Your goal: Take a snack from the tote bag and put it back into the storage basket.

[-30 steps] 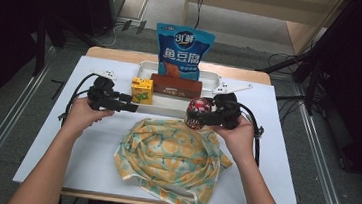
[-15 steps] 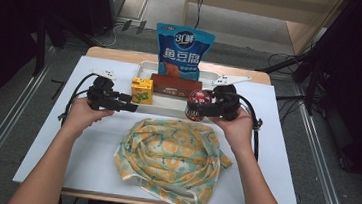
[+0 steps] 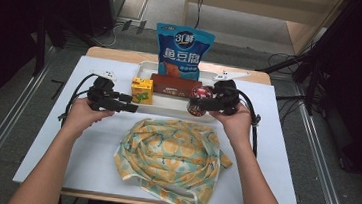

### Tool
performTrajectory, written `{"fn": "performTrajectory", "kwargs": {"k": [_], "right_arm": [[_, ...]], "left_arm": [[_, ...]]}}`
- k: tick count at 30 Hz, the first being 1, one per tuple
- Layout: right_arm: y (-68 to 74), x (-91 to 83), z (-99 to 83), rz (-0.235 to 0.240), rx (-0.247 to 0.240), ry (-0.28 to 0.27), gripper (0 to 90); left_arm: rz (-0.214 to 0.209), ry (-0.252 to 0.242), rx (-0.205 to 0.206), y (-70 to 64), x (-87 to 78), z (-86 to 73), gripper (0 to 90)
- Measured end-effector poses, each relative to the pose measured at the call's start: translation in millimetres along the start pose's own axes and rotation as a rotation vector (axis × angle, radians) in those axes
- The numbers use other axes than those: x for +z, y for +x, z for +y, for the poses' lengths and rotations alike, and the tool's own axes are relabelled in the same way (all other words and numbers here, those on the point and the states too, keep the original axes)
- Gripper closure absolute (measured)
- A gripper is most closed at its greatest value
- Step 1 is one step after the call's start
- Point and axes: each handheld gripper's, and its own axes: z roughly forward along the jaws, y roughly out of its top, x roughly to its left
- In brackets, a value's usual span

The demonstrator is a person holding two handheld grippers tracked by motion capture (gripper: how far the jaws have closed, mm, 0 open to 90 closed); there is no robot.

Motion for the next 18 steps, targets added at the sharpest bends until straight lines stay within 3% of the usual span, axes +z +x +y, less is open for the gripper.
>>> {"fn": "performTrajectory", "kwargs": {"k": [18], "right_arm": [[-19.3, 18.7, -0.1, -0.027, 0.021, 0.023, 26.8]], "left_arm": [[0.019, -0.008, -0.003, -2.8, -8.7, -9.6, 37.1]]}}
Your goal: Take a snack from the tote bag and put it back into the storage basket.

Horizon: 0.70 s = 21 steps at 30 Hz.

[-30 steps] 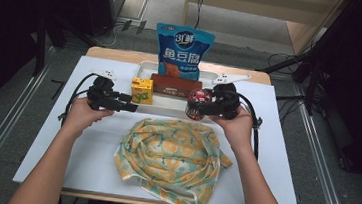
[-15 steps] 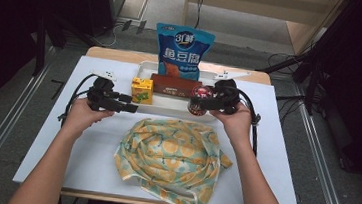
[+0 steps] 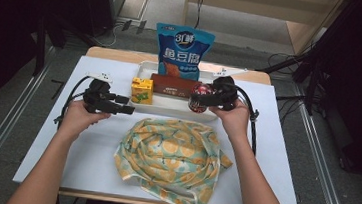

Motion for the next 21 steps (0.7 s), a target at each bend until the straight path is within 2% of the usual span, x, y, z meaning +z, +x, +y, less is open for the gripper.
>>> {"fn": "performTrajectory", "kwargs": {"k": [21], "right_arm": [[-24.2, 14.7, -10.4, -0.052, 0.046, 0.007, 26.8]], "left_arm": [[-0.008, -0.01, 0.003, -3.1, -2.5, -1.4, 37.0]]}}
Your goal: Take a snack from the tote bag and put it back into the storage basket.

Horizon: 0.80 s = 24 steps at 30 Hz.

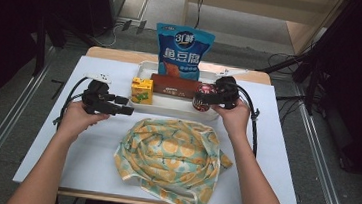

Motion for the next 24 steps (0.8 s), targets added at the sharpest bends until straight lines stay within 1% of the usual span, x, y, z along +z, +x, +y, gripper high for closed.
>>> {"fn": "performTrajectory", "kwargs": {"k": [10, 14, 17, 24], "right_arm": [[-5.3, 7.7, -5.1, -0.018, 0.015, 0.015, 26.8], [-4.3, 9.9, -6.3, -0.023, 0.016, 0.024, 26.8], [-5.2, 11.7, -7.3, -0.022, 0.014, 0.021, 26.8], [-7.1, 17.5, -11.8, -0.012, 0.034, 0.031, 26.8]], "left_arm": [[0.0, 0.004, -0.001, 1.0, -0.3, -0.5, 37.0], [0.001, 0.005, -0.001, 1.1, -0.3, -0.6, 37.0], [0.002, 0.007, 0.0, 1.0, 0.0, -0.5, 37.0], [0.0, -0.001, -0.005, 1.3, -1.5, -0.7, 37.0]]}}
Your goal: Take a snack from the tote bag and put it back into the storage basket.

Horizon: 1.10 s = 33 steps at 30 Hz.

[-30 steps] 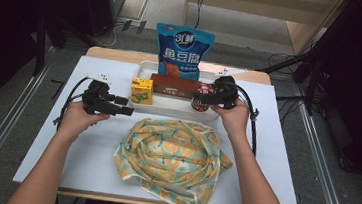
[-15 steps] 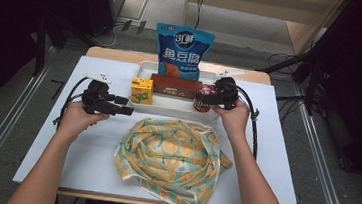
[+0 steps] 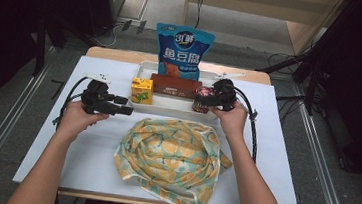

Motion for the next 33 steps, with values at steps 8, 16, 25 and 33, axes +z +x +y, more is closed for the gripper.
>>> {"fn": "performTrajectory", "kwargs": {"k": [8, 16, 25, 33], "right_arm": [[0.0, 8.8, -6.3, -0.003, 0.004, 0.031, 26.8], [0.8, 10.2, -11.3, 0.0, 0.011, 0.015, 26.5], [5.5, 10.7, -13.8, -0.013, -0.038, 0.037, 24.8], [3.3, 6.1, -14.0, 0.019, 0.011, 0.028, 18.9]], "left_arm": [[-0.002, 0.0, 0.002, 0.0, -0.4, 0.1, 37.0], [-0.002, -0.004, 0.0, 0.3, -1.4, 0.9, 37.0], [0.001, 0.006, 0.004, -0.4, 0.0, 0.9, 36.9], [0.005, 0.005, 0.006, -1.1, -1.2, 1.0, 36.7]]}}
